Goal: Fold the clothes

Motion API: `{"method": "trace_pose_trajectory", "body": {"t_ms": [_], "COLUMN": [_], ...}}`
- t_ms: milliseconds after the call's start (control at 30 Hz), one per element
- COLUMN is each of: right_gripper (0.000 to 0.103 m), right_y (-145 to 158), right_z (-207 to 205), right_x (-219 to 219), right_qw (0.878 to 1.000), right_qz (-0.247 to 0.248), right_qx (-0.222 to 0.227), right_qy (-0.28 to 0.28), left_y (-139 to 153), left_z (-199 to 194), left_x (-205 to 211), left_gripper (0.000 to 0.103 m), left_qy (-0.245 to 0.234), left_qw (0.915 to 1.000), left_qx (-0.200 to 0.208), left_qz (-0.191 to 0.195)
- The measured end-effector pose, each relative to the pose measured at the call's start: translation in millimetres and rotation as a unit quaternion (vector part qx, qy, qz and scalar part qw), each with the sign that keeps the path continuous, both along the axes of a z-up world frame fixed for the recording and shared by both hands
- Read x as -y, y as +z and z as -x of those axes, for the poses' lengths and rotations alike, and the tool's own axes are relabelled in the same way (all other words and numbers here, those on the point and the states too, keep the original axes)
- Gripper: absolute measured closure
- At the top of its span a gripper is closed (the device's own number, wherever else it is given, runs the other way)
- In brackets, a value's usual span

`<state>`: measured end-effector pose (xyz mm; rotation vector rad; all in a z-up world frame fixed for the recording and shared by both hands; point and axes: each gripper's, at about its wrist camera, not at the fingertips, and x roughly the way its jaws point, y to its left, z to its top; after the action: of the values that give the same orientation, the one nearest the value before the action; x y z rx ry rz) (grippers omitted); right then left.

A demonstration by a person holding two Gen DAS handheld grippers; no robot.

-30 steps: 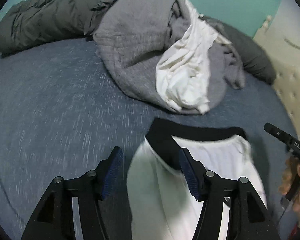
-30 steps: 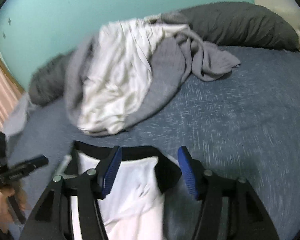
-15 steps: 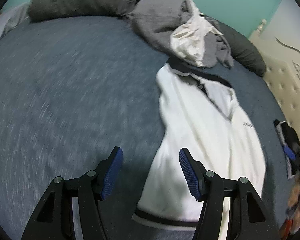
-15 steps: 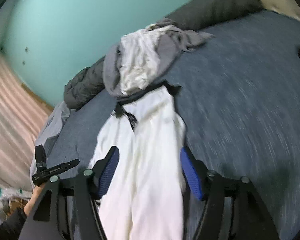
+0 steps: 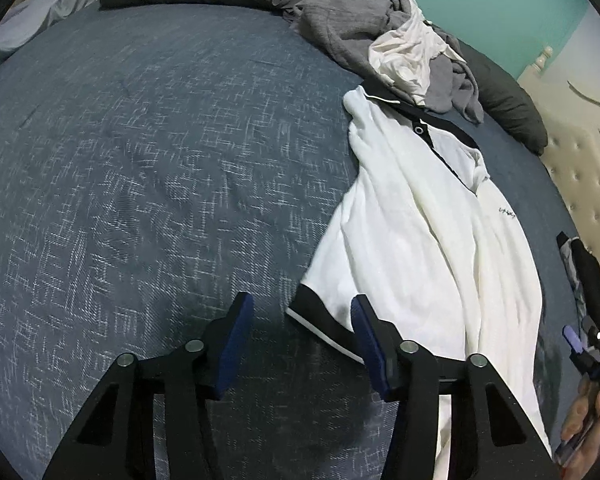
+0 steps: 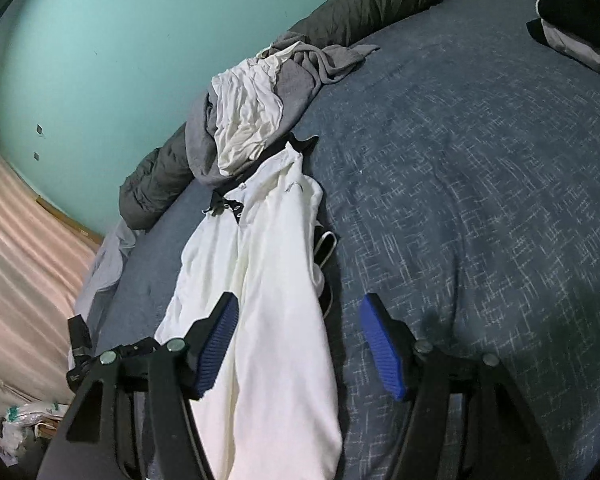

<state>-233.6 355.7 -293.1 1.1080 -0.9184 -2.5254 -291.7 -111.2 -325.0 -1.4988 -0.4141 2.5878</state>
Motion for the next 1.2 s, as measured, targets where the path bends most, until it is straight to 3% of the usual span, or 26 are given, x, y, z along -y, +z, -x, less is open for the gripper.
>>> {"method": "trace_pose_trajectory", "body": {"t_ms": [233, 333, 533, 833, 1033, 1200], "right_gripper": [0.039, 0.039, 0.039, 0.039, 0.039, 0.039], "right_y": [-0.1, -2.1, -7.1, -6.8, -6.7, -8.8], "right_z": [4.3, 6.3, 9.2, 9.2, 10.6, 12.6], "right_x": [-3.0, -1.7, -2.5, -2.4, -1.0, -0.3], "right_qw": [1.000, 1.000, 1.000, 1.000, 1.000, 1.000], "right_qz": [0.009, 0.007, 0.016, 0.017, 0.013, 0.013], "right_qx": [-0.002, -0.003, 0.006, 0.004, 0.004, 0.007], "right_qy": [0.012, 0.018, 0.016, 0.018, 0.020, 0.022], "left_y": [-8.3, -5.8, 16.9, 65.9, 77.7, 71.2], "left_z": [5.3, 4.7, -0.9, 6.3, 23.7, 34.8], "left_x": [-22.2, -25.7, -7.7, 53.5, 86.6, 104.7], "left_gripper": [0.091, 0.100, 0.100, 0.100, 0.100, 0.100], "left_qy": [-0.015, -0.016, -0.004, 0.069, 0.114, 0.157], "left_qw": [0.9998, 0.9997, 0.9997, 0.9958, 0.9916, 0.9863], "left_qx": [0.013, 0.010, -0.014, -0.050, -0.049, -0.038], "left_qz": [0.006, 0.014, 0.018, 0.035, 0.035, 0.036]}}
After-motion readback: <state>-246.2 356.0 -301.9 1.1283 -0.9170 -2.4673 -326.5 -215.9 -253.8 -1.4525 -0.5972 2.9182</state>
